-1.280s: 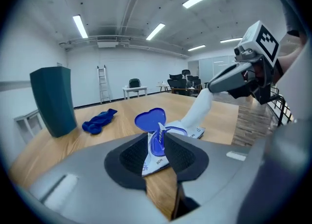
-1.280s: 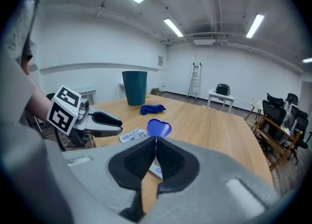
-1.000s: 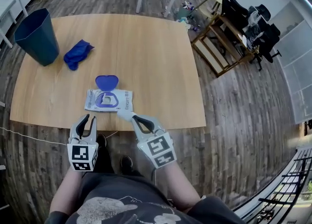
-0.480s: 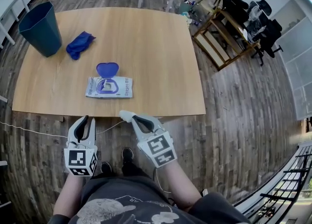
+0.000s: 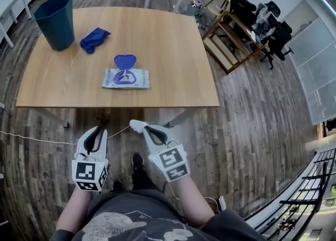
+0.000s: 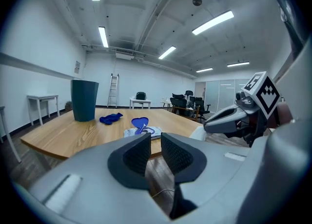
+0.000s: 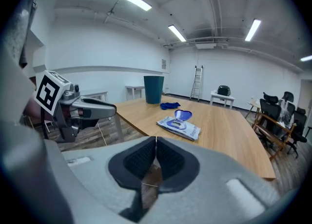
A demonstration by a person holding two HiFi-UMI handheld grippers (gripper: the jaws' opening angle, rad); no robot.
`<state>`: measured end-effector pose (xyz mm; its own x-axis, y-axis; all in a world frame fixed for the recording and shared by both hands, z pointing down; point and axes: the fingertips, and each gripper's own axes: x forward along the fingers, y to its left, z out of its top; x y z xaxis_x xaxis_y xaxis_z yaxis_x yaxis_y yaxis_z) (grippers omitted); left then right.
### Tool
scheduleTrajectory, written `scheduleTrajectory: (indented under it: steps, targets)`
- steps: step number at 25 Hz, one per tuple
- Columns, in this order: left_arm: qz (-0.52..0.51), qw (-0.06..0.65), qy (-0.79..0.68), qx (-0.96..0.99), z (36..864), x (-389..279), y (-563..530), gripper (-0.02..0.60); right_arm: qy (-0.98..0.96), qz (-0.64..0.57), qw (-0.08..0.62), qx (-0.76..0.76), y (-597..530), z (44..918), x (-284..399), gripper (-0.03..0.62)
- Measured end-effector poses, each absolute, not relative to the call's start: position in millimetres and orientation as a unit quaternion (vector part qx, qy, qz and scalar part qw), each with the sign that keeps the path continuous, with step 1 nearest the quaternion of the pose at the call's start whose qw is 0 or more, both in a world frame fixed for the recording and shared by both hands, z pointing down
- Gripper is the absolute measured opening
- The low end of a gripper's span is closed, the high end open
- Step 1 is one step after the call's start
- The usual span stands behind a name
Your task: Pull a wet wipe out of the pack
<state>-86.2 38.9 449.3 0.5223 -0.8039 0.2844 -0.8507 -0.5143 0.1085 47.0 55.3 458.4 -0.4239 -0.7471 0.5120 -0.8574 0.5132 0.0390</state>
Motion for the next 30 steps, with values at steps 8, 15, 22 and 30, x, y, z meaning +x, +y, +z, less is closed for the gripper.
scheduleTrajectory:
  steps: [8, 15, 22, 30]
  targets:
    - [0.072, 0.115, -0.485, 0.864, 435.9, -133.5, 100.3, 0.018, -0.816, 0.127, 0.23, 0.516, 131.5, 459.8, 28.9, 0.002]
    - [0.082, 0.131, -0.432, 0.889, 449.0, -136.8, 136.0, 0.018, -0.792, 0.137, 0.221, 0.552, 179.0, 460.5, 25.5, 0.002]
    - [0.077, 0.138, -0.391, 0.907, 446.4, -121.1, 149.5, 0.018, -0.777, 0.132, 0.226, 0.572, 194.5, 450.8, 32.5, 0.002]
    - [0.076, 0.137, -0.402, 0.902, 444.3, -113.7, 164.7, 0.018, -0.796, 0.105, 0.205, 0.56, 196.9, 434.7, 33.2, 0.002]
